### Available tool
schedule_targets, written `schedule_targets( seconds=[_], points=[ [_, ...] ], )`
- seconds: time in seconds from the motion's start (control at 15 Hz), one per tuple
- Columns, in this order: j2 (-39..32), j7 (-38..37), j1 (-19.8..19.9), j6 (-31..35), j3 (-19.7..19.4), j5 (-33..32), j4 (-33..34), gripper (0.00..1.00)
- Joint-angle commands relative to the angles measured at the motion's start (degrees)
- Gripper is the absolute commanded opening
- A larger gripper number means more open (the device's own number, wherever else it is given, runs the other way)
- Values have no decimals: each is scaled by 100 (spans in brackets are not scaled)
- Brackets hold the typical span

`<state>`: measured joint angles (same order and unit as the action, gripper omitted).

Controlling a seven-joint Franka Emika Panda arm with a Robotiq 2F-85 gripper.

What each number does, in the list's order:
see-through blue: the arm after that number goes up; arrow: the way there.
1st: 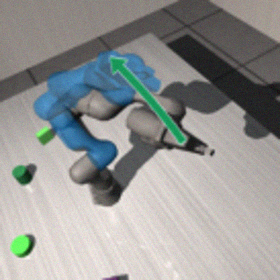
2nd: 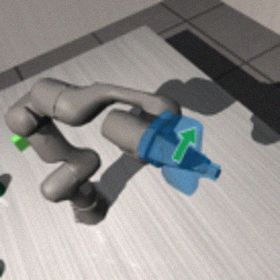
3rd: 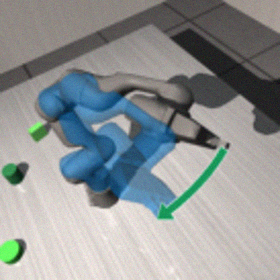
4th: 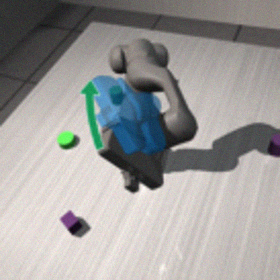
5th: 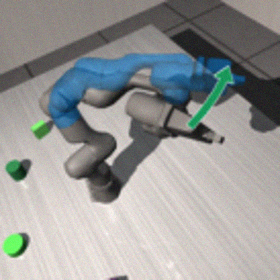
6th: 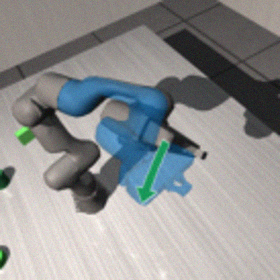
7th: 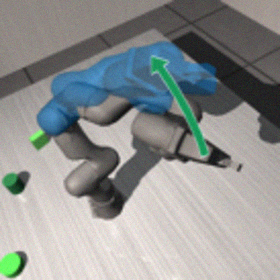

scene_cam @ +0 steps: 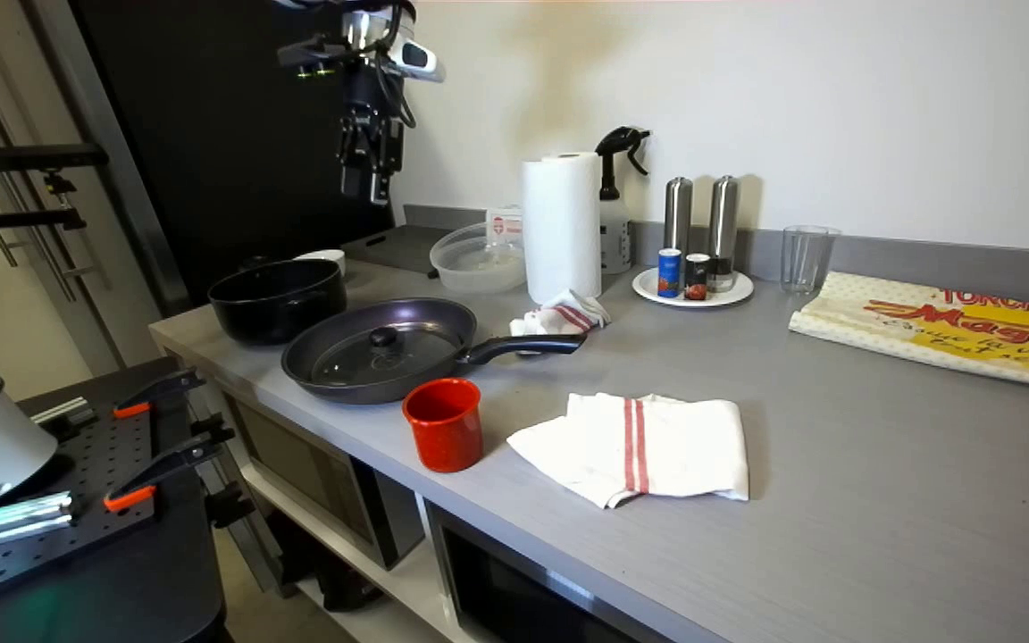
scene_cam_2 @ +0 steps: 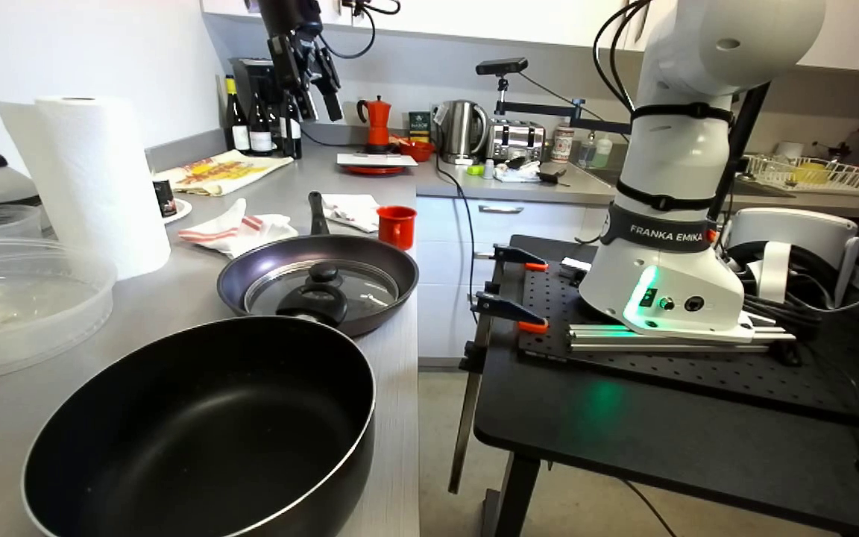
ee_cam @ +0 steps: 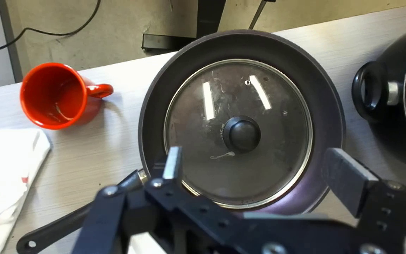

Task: Cover the pot with the lid in the pan

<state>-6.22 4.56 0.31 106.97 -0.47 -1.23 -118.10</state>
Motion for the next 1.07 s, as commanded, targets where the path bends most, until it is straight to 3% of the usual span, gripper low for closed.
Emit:
schedule_targets(
  seconds=[0.0, 1.0],
  points=[
    [-498, 118, 13, 200, 37, 122, 252, 100],
    [-1848, 41, 35, 1349, 167, 424, 243, 100]
  ],
)
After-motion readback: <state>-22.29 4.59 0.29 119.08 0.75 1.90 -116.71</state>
